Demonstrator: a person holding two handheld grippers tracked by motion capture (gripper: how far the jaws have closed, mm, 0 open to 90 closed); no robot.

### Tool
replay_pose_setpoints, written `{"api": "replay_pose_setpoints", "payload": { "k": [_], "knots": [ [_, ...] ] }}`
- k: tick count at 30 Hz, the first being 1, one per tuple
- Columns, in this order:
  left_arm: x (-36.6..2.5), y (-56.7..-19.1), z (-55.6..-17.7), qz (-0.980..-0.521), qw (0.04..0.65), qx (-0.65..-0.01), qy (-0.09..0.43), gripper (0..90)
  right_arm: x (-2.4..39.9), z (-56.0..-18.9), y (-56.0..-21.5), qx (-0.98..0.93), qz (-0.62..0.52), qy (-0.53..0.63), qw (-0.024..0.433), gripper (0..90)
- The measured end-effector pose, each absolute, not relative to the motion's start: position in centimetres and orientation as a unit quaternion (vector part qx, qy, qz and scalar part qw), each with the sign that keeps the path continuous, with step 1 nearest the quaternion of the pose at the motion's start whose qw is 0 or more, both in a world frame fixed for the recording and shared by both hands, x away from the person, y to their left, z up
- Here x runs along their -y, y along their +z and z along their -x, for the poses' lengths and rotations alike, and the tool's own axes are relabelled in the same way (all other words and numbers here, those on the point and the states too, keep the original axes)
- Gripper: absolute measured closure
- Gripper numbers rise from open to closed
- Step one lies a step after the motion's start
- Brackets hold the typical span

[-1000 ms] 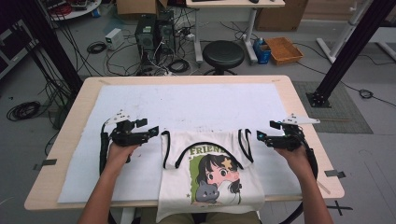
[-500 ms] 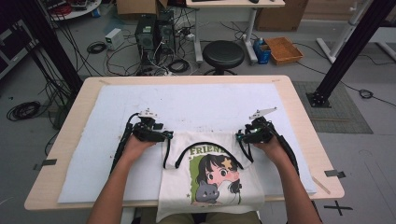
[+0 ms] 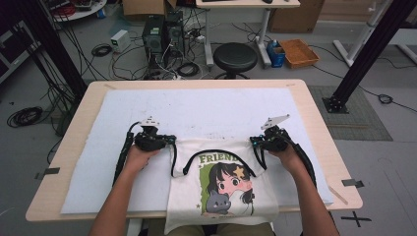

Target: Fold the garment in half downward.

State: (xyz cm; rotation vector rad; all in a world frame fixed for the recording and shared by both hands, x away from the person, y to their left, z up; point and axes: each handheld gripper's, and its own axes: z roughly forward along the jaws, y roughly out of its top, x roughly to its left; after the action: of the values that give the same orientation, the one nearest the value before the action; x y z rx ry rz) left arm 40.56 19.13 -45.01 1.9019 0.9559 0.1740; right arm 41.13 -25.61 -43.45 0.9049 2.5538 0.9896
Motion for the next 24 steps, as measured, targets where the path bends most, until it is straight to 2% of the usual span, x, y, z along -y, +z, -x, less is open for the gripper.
{"api": "replay_pose_setpoints", "payload": {
  "k": [4, 5, 7, 11, 17, 21, 24],
  "knots": [
    [-19.8, -44.4, -40.5, -0.741, 0.530, -0.407, 0.071, 84.2, 26.0, -41.2, -42.9, -0.862, -0.320, 0.360, 0.158, 83.7],
    [-19.9, -44.2, -40.5, -0.728, 0.542, -0.412, 0.077, 84.5, 26.1, -41.3, -42.6, -0.855, -0.324, 0.361, 0.185, 83.8],
    [-20.1, -43.9, -40.7, -0.704, 0.561, -0.425, 0.093, 84.5, 26.1, -41.4, -42.5, -0.850, -0.328, 0.364, 0.194, 83.8],
    [-20.6, -43.7, -41.1, -0.673, 0.579, -0.446, 0.113, 84.5, 26.7, -41.9, -42.1, -0.812, -0.364, 0.388, 0.240, 83.8],
    [-20.5, -43.1, -39.6, -0.677, 0.604, -0.408, 0.095, 84.3, 27.0, -40.9, -41.2, -0.807, -0.343, 0.428, 0.219, 83.7],
    [-20.9, -42.6, -37.5, -0.675, 0.624, -0.385, 0.086, 84.3, 27.3, -38.9, -40.2, -0.811, -0.303, 0.450, 0.219, 83.6],
    [-21.2, -42.7, -35.7, -0.685, 0.624, -0.367, 0.081, 84.2, 28.2, -37.3, -40.3, -0.810, -0.284, 0.475, 0.194, 83.5]
  ]
}}
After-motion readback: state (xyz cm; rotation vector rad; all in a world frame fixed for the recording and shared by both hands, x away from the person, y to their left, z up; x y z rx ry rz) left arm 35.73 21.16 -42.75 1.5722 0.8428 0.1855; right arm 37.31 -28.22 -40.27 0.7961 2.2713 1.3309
